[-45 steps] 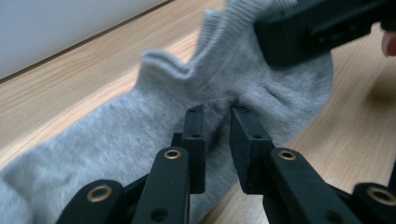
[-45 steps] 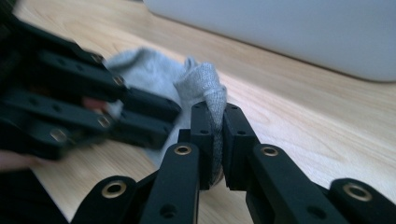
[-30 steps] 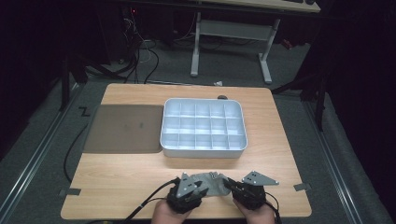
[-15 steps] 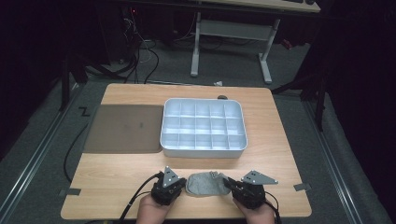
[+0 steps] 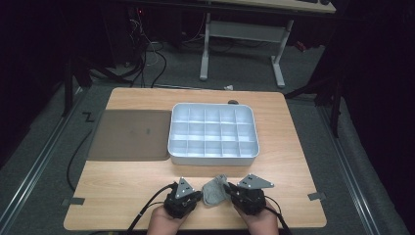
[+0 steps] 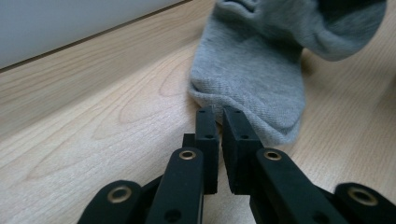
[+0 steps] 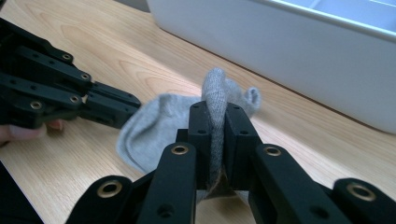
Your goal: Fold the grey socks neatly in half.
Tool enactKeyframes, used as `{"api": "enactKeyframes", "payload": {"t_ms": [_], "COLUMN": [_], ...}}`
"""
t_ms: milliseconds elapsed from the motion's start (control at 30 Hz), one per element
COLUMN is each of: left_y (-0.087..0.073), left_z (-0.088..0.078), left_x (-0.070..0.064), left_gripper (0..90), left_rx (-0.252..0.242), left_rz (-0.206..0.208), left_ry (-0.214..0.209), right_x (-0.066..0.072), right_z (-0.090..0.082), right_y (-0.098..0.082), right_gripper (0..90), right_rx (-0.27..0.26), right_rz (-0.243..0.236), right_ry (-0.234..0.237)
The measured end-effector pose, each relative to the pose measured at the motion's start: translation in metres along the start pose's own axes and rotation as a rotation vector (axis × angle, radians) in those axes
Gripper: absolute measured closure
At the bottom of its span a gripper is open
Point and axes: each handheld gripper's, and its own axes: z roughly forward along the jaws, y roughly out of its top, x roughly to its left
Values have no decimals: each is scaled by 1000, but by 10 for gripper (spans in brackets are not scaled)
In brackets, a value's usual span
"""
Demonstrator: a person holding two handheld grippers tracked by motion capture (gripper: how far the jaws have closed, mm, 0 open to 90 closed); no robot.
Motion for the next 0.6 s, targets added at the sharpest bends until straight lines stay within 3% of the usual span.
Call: {"api": "enactKeyframes", "payload": {"t_ms": [267,500,600], "left_y": [0,0,0], "left_z": [0,0,0], "left_x": [-1,-1,-1], "left_gripper": [845,847,846], "left_rx": [-4,-3,-3], "left_rz": [4,3,4], "left_ry": [-6,-5,-2], "right_x": [20,29,31], "right_z": [19,29,38], "right_y": [7,5,0], "right_gripper": [822,814,769], "right_rx": [37,54,69], "right_rz": [-55,-58,-61], "right_ry": [27,59,74]}}
